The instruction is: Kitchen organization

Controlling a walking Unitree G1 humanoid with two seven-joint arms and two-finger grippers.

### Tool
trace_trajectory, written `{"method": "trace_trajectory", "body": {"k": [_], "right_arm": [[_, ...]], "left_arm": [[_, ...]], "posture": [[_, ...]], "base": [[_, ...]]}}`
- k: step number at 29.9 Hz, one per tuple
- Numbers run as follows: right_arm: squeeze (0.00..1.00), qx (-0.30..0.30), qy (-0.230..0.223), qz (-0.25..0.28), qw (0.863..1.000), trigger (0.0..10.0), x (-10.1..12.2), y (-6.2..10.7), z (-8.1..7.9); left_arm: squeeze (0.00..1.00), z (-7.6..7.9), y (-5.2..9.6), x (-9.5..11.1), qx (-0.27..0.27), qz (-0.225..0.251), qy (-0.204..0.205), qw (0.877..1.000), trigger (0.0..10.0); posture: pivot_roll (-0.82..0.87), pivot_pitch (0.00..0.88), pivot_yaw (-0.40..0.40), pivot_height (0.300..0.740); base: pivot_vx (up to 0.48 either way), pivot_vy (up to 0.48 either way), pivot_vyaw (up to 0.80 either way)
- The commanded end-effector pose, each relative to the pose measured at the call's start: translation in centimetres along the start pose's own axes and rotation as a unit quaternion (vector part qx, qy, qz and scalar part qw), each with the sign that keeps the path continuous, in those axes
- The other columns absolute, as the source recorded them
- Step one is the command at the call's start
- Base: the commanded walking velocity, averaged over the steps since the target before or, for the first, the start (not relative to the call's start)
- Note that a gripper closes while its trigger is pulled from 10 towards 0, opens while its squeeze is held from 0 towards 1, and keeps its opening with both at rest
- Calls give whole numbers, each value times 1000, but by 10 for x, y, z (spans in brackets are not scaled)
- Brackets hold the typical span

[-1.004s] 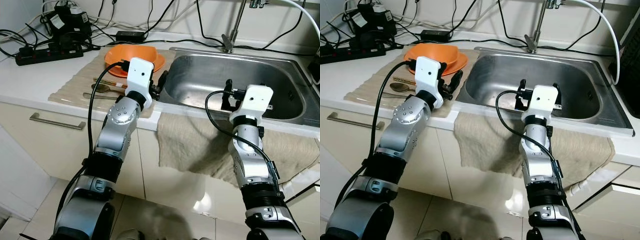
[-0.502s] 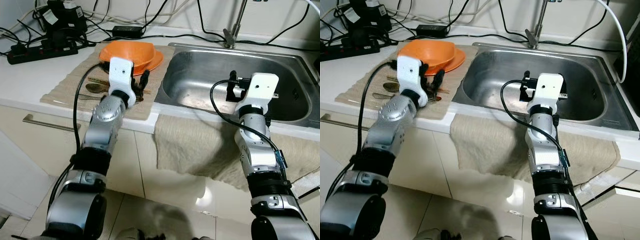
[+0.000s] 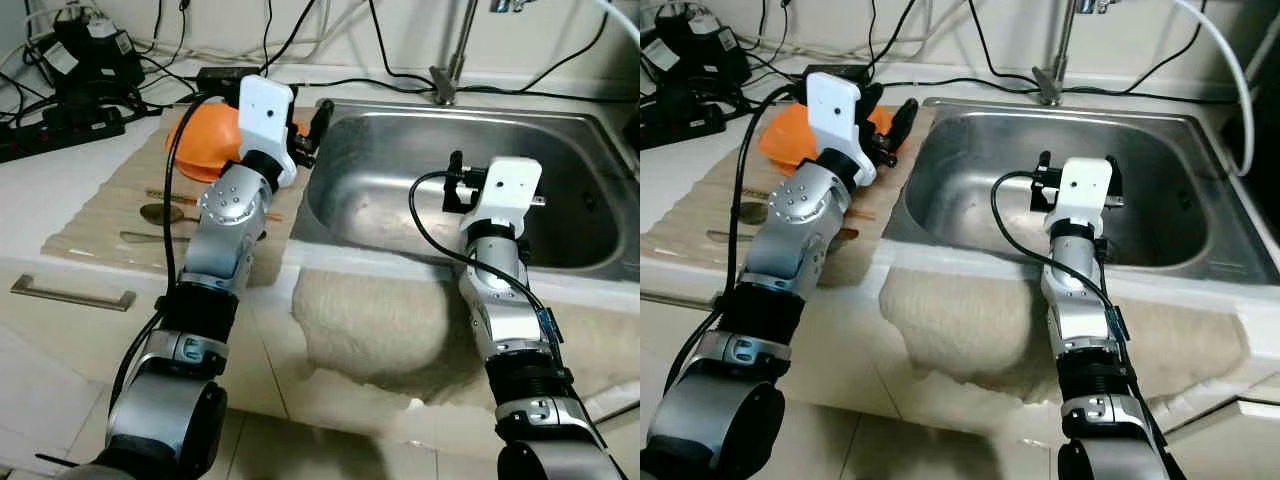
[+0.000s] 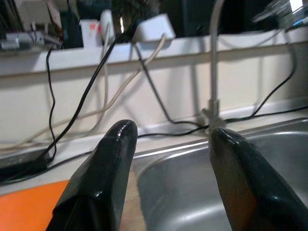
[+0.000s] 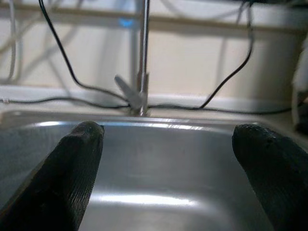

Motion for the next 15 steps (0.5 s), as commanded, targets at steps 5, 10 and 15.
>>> {"method": "trace_trajectory", "body": {"k": [5,10,15], "right_arm": [[0,6,5,-10,1000,10000,-7,4,-5],[0,14,3,-13,1000,10000,-9,6,-8],[0,15,1,-16,1000,10000,-10,5,-9]], "left_arm": [[0,-8,-2,9,16,11,2,1000,10000],[0,-11,-1,7,30,3,-1,1000,10000],[0,-9,0,5,29,0,3,1000,10000]], "posture": [[22,0,63,740],[26,0,61,740],[32,0,57,740]], "base": [[138,0,0],[0,0,0],[0,0,0]]}}
Point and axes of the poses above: a point about 5 cm out from each wrist's last joint towards the gripper, its own y axis pointing back from the gripper into the wrist, its own x axis along the axis of the wrist's last joint, z = x × y, the point moved 2 cm from there along -y, pointing out of the wrist towards the gripper, and after that the axes turned 7 degrees about -y, right-handed, at the moved point
